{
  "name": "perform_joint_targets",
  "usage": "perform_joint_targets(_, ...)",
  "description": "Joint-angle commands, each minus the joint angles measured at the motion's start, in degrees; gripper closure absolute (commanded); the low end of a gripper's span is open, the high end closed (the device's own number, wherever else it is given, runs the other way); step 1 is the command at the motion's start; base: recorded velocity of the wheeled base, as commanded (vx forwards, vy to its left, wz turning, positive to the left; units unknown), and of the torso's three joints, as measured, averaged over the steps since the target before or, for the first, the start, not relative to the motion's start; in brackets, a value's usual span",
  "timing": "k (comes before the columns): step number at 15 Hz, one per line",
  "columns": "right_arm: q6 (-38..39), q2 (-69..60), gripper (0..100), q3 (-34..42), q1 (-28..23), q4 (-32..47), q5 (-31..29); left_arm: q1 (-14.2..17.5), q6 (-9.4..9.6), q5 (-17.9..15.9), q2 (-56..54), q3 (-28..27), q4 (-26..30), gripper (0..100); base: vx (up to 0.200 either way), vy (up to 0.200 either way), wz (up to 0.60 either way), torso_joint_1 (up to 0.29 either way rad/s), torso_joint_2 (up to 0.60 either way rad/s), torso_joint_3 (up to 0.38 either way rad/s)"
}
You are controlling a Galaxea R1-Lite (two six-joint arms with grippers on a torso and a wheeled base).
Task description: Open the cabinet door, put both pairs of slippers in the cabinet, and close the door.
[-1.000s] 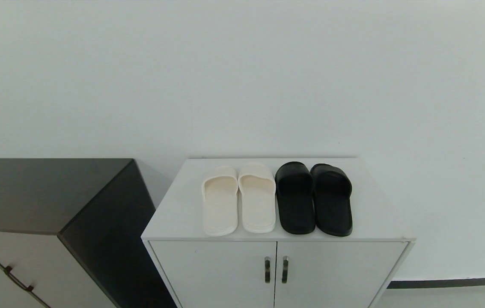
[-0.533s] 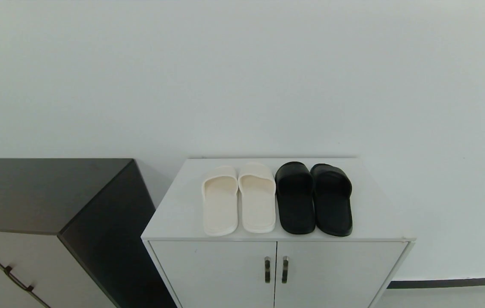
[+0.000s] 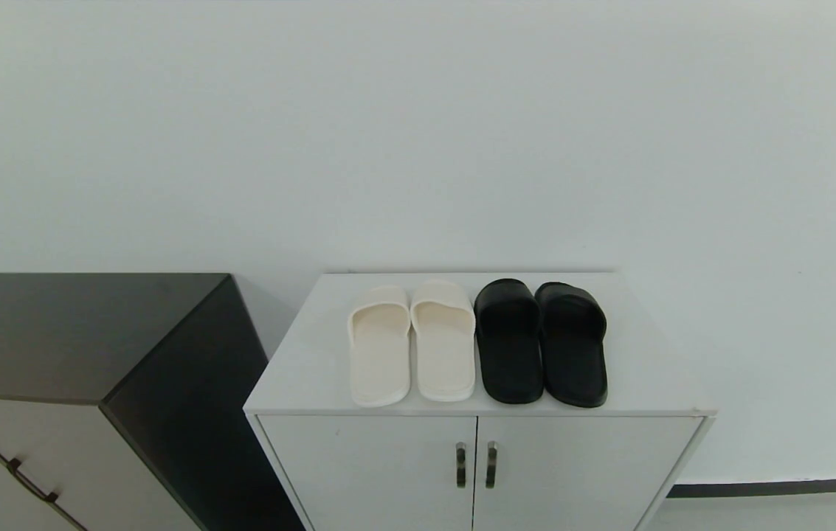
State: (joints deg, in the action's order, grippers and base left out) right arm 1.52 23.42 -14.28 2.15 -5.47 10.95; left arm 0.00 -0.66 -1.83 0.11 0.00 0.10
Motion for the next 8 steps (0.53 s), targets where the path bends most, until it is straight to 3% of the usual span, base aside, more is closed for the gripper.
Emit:
perform_joint_targets(1, 0.41, 30.81, 0, -1.98, 8.49, -17.64, -0.49, 0.00, -0.04, -0.02, 0.07, 0.00, -0.01, 100, 0.000, 0.000, 0.00, 0.000, 0.00, 0.000)
perform_joint_targets(4, 8.67, 42.76, 0, -9.19, 22.99, -22.12, -14.20, 0.00, -0.04, -0.02, 0.07, 0.00, -0.01, 100, 0.000, 0.000, 0.00, 0.000, 0.00, 0.000)
perform_joint_targets(5, 12.54, 47.51, 0, -14.20, 30.46, -22.12, -21.49, 0.00, -0.04, -0.02, 0.07, 0.00, -0.01, 100, 0.000, 0.000, 0.00, 0.000, 0.00, 0.000)
perform_joint_targets(8, 12.89, 57.27, 0, -22.73, 37.14, -21.68, -31.34, 0.00, -0.04, -0.02, 0.07, 0.00, -0.01, 100, 0.000, 0.000, 0.00, 0.000, 0.00, 0.000)
